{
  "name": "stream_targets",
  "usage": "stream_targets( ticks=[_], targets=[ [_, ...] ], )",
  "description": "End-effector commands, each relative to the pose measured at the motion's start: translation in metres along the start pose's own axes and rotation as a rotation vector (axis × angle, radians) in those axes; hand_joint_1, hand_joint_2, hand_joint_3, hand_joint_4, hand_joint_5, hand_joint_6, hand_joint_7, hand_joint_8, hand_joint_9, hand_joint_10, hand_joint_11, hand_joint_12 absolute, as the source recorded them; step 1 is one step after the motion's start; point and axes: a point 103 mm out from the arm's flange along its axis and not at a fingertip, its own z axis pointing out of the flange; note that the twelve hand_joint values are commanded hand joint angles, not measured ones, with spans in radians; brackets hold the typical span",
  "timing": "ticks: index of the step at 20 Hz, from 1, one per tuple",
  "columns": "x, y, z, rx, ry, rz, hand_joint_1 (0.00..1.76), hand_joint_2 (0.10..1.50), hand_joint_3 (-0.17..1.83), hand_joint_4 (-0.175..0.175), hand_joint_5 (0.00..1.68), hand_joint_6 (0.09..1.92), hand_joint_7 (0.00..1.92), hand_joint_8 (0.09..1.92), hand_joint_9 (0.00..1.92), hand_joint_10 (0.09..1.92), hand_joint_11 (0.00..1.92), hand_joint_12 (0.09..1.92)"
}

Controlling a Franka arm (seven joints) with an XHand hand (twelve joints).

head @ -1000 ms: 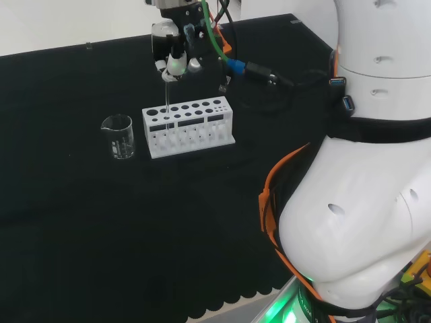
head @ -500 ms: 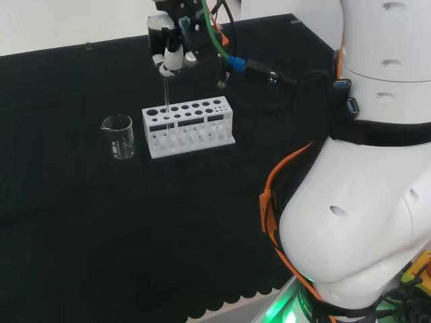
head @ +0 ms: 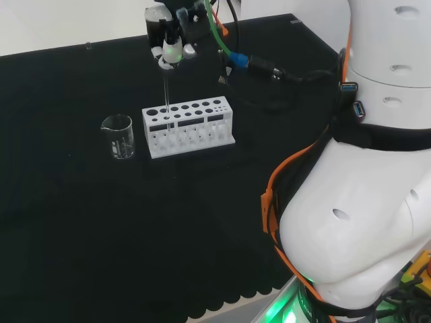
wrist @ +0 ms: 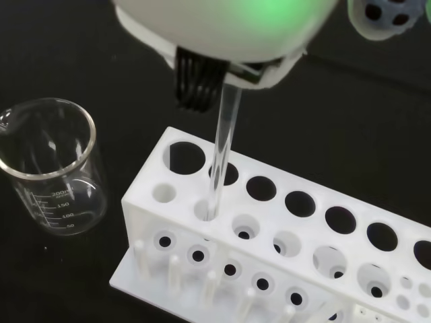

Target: Take the glass rod from the white test tube rack.

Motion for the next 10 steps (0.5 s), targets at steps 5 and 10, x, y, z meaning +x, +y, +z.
stream_targets(
  ticks=[5, 10],
  targets=[
    [0.004, -0.013, -0.022, -0.023, -0.014, 0.001, 1.32, 0.55, 0.86, -0.175, 1.13, 0.88, 1.43, 0.63, 1.67, 0.25, 1.60, 0.51],
    [0.010, -0.020, -0.041, -0.051, -0.025, -0.003, 1.32, 0.55, 0.87, -0.175, 1.14, 0.88, 1.43, 0.63, 1.67, 0.24, 1.60, 0.51]
  ],
)
